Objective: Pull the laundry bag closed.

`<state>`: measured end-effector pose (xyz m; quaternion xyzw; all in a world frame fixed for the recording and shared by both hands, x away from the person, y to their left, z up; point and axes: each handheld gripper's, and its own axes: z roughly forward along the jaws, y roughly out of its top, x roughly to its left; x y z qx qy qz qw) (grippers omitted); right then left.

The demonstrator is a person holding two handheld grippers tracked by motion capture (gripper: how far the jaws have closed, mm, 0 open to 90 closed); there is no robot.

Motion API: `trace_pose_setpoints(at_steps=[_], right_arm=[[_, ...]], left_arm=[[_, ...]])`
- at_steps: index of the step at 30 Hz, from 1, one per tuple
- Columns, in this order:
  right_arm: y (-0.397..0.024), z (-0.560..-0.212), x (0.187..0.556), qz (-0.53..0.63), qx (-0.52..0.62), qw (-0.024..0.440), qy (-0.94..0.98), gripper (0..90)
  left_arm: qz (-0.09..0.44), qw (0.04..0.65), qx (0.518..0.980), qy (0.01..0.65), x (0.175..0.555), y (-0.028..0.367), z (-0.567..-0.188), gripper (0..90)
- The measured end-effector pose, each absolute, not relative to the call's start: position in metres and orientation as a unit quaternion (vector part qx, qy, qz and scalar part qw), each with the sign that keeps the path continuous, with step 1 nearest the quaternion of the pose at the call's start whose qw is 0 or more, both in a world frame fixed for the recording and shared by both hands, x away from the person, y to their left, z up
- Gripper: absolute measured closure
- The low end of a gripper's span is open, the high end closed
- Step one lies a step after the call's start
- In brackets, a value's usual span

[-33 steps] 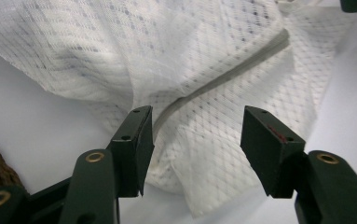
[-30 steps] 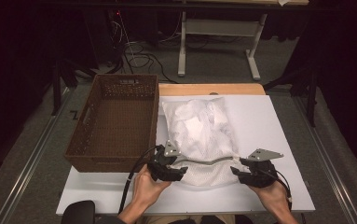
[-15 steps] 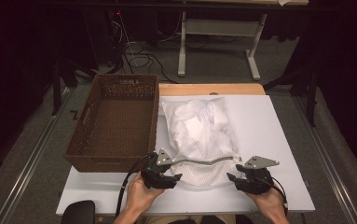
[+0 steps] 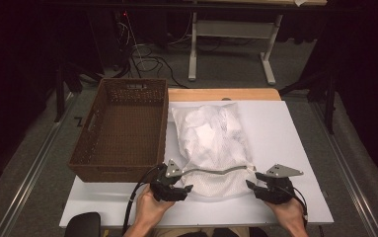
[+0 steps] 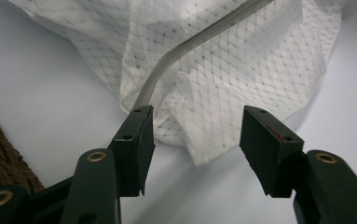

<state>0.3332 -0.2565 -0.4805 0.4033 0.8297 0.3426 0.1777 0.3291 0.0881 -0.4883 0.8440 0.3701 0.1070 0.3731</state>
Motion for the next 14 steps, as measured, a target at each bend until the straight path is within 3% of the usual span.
trace_pose_setpoints(at_steps=[14], right_arm=[[-0.274, -0.487, 0.338, 0.343, 0.435, 0.158, 0.817, 51.0]], left_arm=[[0.099, 0.365, 0.843, 0.383, 0.333, 0.09, -0.497, 44.5]])
